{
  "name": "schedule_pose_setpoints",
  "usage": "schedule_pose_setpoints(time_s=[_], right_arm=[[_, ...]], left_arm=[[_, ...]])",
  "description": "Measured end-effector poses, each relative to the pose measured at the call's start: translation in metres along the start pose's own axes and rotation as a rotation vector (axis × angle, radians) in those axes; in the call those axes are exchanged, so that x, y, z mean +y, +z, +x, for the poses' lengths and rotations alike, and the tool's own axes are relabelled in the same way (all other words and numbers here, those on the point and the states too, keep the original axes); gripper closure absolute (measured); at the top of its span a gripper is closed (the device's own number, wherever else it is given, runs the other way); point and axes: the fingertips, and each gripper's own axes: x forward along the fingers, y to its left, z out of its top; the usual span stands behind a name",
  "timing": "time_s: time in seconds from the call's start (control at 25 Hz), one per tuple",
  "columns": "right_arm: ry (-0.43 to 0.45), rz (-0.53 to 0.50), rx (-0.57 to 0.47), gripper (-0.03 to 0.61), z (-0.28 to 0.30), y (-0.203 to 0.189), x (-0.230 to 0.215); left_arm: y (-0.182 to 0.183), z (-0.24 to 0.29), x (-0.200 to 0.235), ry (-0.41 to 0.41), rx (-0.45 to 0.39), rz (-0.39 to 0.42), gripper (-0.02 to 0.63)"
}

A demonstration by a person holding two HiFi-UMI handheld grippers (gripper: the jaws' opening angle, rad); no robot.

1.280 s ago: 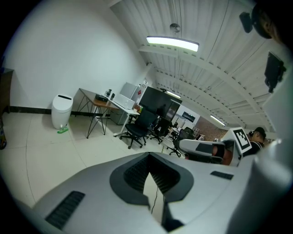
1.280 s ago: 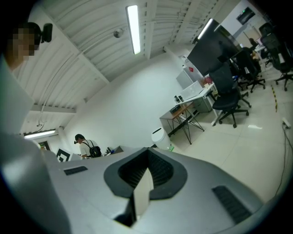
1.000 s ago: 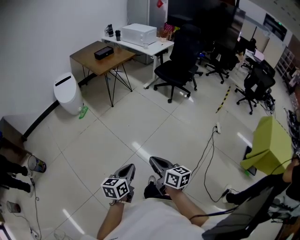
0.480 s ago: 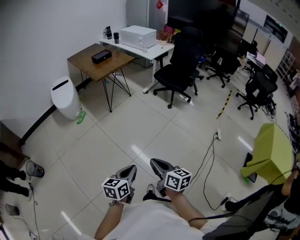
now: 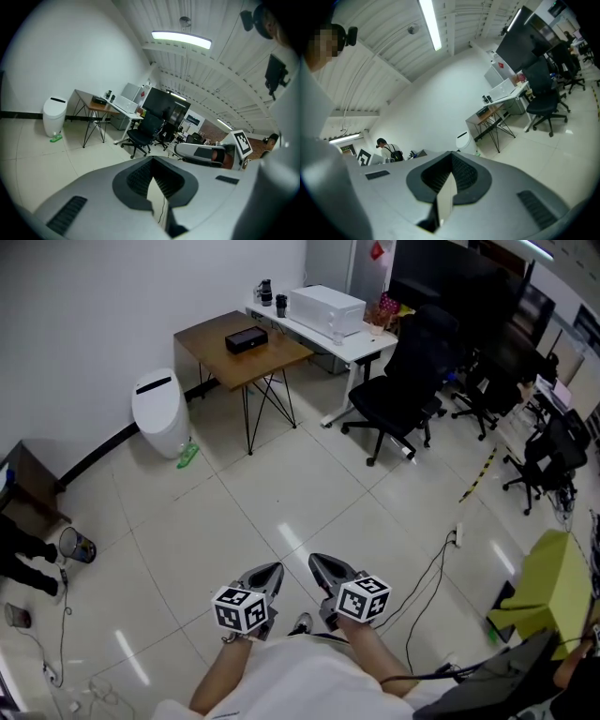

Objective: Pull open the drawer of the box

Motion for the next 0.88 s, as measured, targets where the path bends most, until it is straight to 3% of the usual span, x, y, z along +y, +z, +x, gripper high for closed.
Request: schedule_pose_setpoints(time_s=[0.48,0.68,0.88], right_arm=[[-0.006,-0.025,0.007,0.592,0.023,0.047,-0.039],[0.0,0.012,0.032,0.592,0.029,0.045,-0.058],[0.038,0.029,0.07,0.592,0.061,0.042,-0.05]], left_arm=[[0.04,0.046,0.019,0.011,-0.03,-0.031,0.611],[0.046,0.057,0.021,0.039,-0.044,-0.05,0.611],[0.048,0.056,0.049,0.078,-0.014,-0.078,0.611]])
